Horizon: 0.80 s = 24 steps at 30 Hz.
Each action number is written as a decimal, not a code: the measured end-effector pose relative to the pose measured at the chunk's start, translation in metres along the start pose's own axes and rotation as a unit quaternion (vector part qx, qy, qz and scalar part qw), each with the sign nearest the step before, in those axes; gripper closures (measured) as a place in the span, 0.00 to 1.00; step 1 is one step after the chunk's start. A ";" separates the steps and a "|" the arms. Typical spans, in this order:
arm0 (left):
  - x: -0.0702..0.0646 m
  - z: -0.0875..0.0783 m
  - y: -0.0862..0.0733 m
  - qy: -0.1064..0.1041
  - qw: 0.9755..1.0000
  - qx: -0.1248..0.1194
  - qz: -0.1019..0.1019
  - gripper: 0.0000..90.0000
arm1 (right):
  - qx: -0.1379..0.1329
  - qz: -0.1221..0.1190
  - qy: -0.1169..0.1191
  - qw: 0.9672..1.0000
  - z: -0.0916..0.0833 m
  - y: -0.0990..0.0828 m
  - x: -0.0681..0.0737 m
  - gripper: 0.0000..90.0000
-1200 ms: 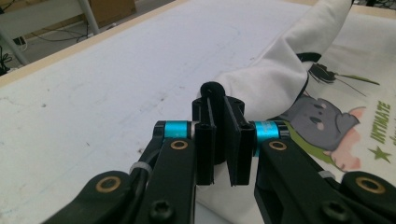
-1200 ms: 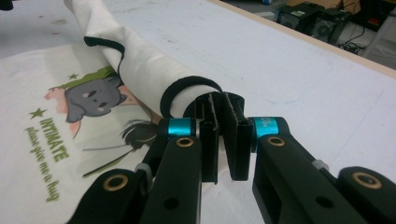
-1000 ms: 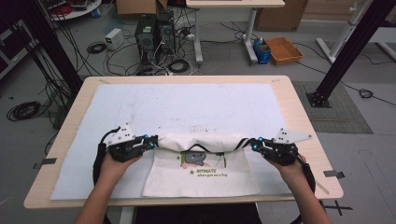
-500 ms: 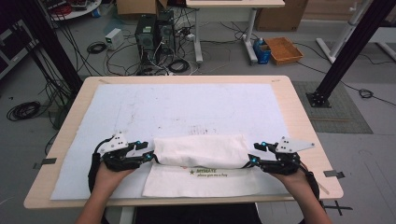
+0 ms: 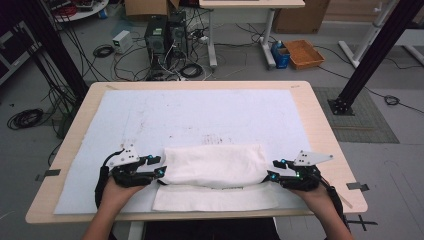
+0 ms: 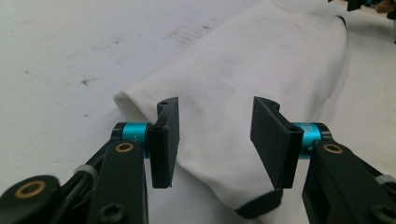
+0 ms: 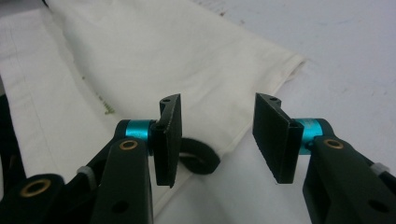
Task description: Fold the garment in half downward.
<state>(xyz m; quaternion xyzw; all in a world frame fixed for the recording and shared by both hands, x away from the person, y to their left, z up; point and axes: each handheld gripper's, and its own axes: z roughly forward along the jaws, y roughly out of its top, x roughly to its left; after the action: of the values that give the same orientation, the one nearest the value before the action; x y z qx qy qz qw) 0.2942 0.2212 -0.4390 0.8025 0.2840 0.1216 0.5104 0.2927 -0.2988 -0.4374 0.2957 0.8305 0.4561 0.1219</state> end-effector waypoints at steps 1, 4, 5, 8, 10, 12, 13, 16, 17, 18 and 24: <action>-0.001 0.000 -0.002 -0.003 1.000 0.002 0.000 0.58 | 0.005 -0.001 0.001 1.000 0.001 -0.002 0.001 0.60; -0.005 -0.001 -0.006 -0.002 1.000 0.017 0.003 0.57 | 0.014 -0.009 0.003 1.000 0.005 -0.004 0.001 0.61; -0.005 -0.003 -0.007 -0.001 1.000 0.022 0.005 0.57 | 0.017 -0.009 0.006 1.000 0.006 -0.005 0.001 0.61; -0.005 -0.005 -0.012 -0.005 0.999 0.036 0.002 0.57 | 0.028 -0.013 0.008 1.000 0.007 -0.007 0.001 0.66; -0.005 -0.003 -0.015 -0.004 0.999 0.053 0.001 0.57 | 0.034 -0.015 0.012 0.999 0.008 -0.009 0.000 0.72; -0.007 0.000 -0.013 -0.007 0.998 0.063 0.013 0.63 | 0.039 -0.016 0.015 0.999 0.008 -0.009 0.001 0.80; -0.009 0.001 -0.013 -0.011 0.997 0.071 0.021 0.68 | 0.040 -0.020 0.015 0.999 0.008 -0.009 0.002 0.83; -0.013 0.006 -0.012 -0.015 0.995 0.092 0.038 0.81 | 0.046 -0.035 0.016 0.998 0.010 -0.009 0.004 0.91; -0.014 0.006 -0.011 -0.016 0.995 0.091 0.037 0.83 | 0.047 -0.036 0.016 0.998 0.010 -0.009 0.005 0.93; -0.013 0.006 -0.010 -0.017 0.995 0.089 0.036 0.87 | 0.044 -0.039 0.015 0.998 0.010 -0.008 0.005 0.93; -0.012 -0.002 -0.007 -0.021 0.997 0.064 0.039 0.96 | 0.030 -0.044 0.017 0.998 0.005 -0.004 0.006 0.94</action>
<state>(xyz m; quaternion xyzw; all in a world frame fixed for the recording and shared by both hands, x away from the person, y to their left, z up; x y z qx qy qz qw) 0.2812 0.2179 -0.4435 0.8464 0.2492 0.1064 0.4585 0.2884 -0.2932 -0.4435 0.2543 0.8580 0.4303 0.1188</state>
